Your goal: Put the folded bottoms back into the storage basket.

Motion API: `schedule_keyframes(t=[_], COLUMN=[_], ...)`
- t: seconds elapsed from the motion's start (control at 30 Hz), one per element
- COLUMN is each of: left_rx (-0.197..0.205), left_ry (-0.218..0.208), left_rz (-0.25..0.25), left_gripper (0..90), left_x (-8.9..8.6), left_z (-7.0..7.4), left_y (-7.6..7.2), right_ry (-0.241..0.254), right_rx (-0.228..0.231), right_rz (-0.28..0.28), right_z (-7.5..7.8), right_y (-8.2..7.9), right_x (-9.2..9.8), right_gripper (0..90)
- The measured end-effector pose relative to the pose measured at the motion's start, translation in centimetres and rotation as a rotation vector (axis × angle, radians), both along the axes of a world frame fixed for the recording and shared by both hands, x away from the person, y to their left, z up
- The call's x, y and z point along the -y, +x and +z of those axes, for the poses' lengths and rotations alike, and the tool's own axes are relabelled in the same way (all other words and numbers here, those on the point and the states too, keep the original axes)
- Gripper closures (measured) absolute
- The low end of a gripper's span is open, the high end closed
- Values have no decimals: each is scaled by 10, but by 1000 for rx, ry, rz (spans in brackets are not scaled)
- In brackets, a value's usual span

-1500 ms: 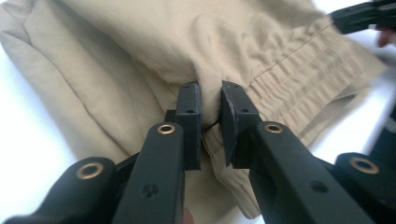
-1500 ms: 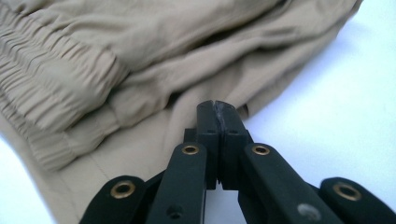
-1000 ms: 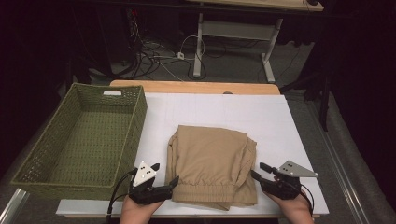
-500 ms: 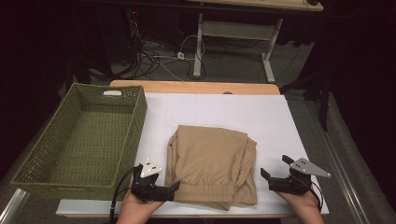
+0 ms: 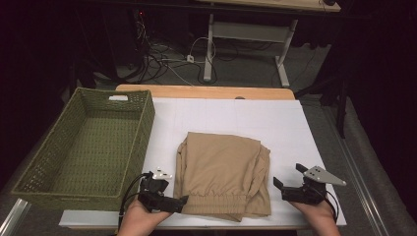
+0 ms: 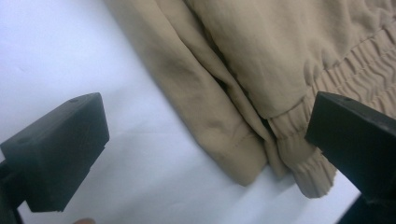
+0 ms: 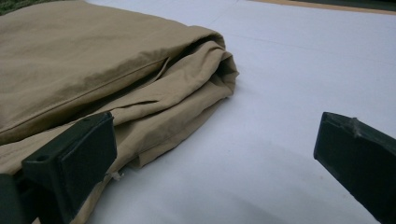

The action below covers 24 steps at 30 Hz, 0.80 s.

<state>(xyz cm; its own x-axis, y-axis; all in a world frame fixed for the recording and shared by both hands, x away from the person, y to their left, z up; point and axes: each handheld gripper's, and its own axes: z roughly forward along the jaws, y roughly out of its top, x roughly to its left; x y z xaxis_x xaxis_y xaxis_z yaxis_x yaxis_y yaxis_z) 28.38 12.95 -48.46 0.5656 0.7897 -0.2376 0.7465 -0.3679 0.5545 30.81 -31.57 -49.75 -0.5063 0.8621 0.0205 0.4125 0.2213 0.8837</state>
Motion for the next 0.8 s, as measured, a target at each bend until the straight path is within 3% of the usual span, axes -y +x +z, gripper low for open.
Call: schedule_keyframes(t=[0.13, 0.2, 0.3, 0.37, 0.5, 0.57, 0.8], left_rx=[21, 10, -10, -28, -41, -32, -31], left_ry=[23, 29, 67, 64, 73, 77, 72], left_rz=[-42, -51, -34, -23, -1, -16, -68], left_gripper=[0, 0, 0, 0, 0, 12, 163], left_x=[9, 13, 16, 17, 21, 23, 27], left_z=[7, 5, -6, -13, -12, -12, -8], left_y=[-7, -8, -6, -5, -3, -5, -7], right_ry=[-1, 1, -4, -4, -5, -5, -16], right_rx=[1, 10, 21, 24, 27, 26, 15], right_rz=[1, -2, -2, -5, -7, -10, -9], right_z=[1, 2, 4, 4, 5, 5, 2], right_y=[-4, -9, -12, -14, -18, -19, -17], right_x=[1, 3, 5, 5, 4, 4, 4], right_gripper=[5, 7, 11, 12, 14, 16, 20])
